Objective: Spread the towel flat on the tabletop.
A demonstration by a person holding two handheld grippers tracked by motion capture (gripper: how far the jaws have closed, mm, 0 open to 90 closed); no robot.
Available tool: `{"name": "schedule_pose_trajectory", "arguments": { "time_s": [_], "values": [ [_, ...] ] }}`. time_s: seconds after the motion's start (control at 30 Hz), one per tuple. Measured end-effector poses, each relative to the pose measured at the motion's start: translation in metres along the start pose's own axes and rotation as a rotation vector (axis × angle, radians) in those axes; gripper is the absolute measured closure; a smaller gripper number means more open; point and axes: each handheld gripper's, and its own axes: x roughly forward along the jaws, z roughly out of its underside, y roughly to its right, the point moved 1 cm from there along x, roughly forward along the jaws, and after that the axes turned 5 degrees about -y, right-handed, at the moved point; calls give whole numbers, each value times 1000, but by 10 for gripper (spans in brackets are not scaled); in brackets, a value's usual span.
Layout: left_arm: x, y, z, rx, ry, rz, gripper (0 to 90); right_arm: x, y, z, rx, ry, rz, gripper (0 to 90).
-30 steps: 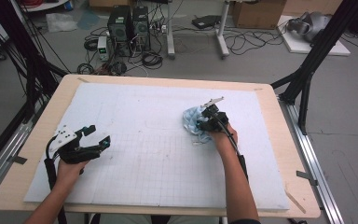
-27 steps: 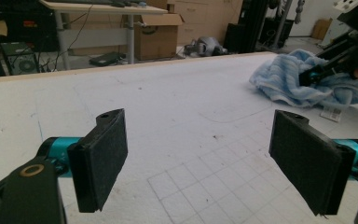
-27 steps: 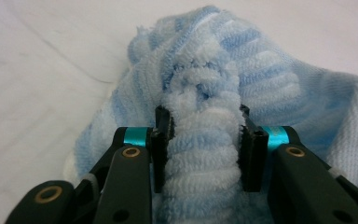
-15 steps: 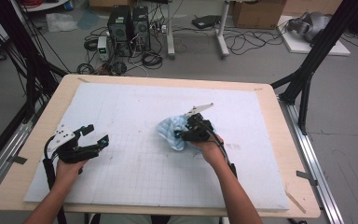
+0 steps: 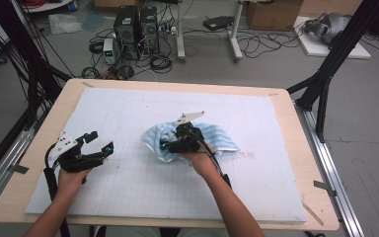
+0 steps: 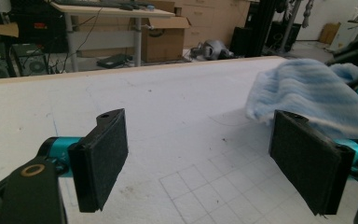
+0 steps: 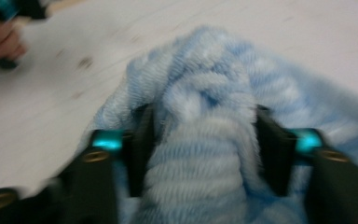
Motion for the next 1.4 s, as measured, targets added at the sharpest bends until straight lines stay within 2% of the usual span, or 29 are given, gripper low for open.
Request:
{"name": "schedule_pose_trajectory", "arguments": {
  "time_s": [0.1,0.17,0.23,0.27,0.3,0.37,0.43,0.47,0.5,0.53,0.63,0.7,0.73,0.77,0.8,0.87,0.9,0.93,0.97,1.0,1.07,1.1,1.17,1.2,1.23,1.3,1.33,1.37,1.4],
  "values": [
    [-1,-1,1,-2,-5,-4,199,-19,13,-1,40,93,50,284],
    [-1,-1,1,-5,-5,-6,199,-36,24,0,65,145,81,284],
    [0,-1,1,-2,-5,-6,199,-49,33,4,74,139,135,287],
    [0,-1,1,-2,-5,-6,199,-49,33,4,74,139,135,287],
    [0,-1,1,-1,-5,-6,199,-54,38,6,70,126,155,288],
    [0,-1,0,-1,-4,-9,199,-63,48,19,52,56,204,287],
    [0,-1,1,0,-7,-8,199,-62,55,31,39,-2,217,269],
    [0,0,1,-2,-7,-5,199,-62,55,31,39,-2,217,269],
    [0,0,1,1,-7,-4,199,-57,60,42,20,-72,241,241],
    [0,0,1,2,-8,-6,199,-54,63,48,19,-96,249,236],
    [1,0,1,1,-7,-5,199,-47,69,57,36,-131,235,235],
    [0,0,1,-1,-7,-6,199,-37,73,65,40,-198,209,255],
    [0,0,0,-1,-7,-6,199,-31,74,70,50,-200,171,310],
    [0,0,1,-2,-6,-5,199,-31,74,70,50,-200,171,310],
    [0,0,1,-1,-6,-7,199,-33,74,71,51,-195,147,388],
    [1,-1,1,-3,-9,-6,199,-36,70,72,44,-193,98,622],
    [1,-1,1,-3,-10,-4,199,-37,64,73,34,-198,63,710],
    [1,0,1,0,-8,-3,199,-37,64,73,34,-198,63,710],
    [1,0,1,0,-6,-4,200,-38,58,74,44,-203,29,730],
    [0,-1,1,1,-8,-5,200,-38,58,74,44,-203,29,730],
    [0,-1,1,-2,-7,-8,200,-39,48,74,57,-236,-11,732],
    [0,-1,1,-1,-7,-9,200,-39,48,74,57,-236,-11,732],
    [0,-1,1,-2,-6,-7,200,-39,30,73,21,-271,-49,732],
    [0,-1,1,-1,-8,-7,200,-39,30,73,21,-271,-49,732],
    [1,-1,1,-1,-9,-7,200,-38,23,73,8,-280,-64,731],
    [0,-1,1,-1,-8,-6,200,-37,11,74,-13,-271,-95,721],
    [0,-1,1,-1,-7,-6,200,-37,8,76,-16,-270,-104,687],
    [0,-1,1,-1,-7,-7,200,-41,6,77,-5,-245,-97,614],
    [0,-1,1,-4,-4,-6,200,-46,7,76,6,-217,-103,585]
  ]
}}
